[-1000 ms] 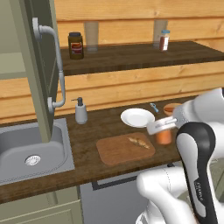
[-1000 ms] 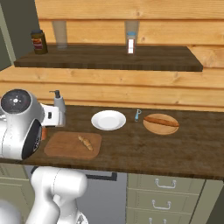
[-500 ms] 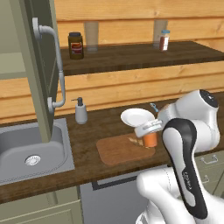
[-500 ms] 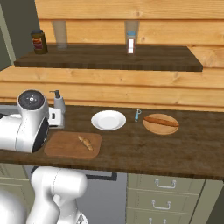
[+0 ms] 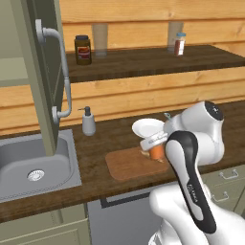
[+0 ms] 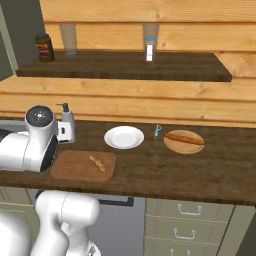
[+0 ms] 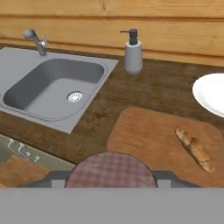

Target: From the different types of pastries on the counter, select a croissant and place it on the cutting board. Then retrieve a jar of jam from the cabinet and place it alongside the croissant on the cutting board.

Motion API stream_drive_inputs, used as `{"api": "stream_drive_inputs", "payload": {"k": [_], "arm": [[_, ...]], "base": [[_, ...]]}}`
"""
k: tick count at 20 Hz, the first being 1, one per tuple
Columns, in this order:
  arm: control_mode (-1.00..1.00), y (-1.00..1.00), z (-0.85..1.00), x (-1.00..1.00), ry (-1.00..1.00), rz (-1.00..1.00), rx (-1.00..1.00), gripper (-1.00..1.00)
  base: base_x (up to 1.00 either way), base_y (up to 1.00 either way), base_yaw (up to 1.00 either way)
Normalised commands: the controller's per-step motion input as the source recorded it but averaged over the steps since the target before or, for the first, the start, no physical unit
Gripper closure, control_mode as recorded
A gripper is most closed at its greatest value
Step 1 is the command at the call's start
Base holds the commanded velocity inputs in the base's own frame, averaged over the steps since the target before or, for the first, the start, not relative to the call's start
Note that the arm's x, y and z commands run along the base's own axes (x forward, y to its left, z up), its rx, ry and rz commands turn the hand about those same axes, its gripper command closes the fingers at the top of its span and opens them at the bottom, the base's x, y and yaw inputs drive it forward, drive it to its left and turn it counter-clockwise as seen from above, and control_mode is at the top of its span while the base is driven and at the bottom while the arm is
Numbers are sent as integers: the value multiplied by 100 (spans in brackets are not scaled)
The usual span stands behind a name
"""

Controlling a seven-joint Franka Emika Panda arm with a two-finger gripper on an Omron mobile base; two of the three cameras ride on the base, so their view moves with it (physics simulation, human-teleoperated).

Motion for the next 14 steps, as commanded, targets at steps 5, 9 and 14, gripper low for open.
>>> {"api": "stream_drive_inputs", "payload": {"k": [5,9,14], "arm": [[-100,0,-42,-21,-29,0,0,100],[-100,-1,-46,-35,-6,0,9,100],[-100,-1,-68,0,-4,0,33,100]], "base": [[0,0,0],[0,0,0],[0,0,0]]}}
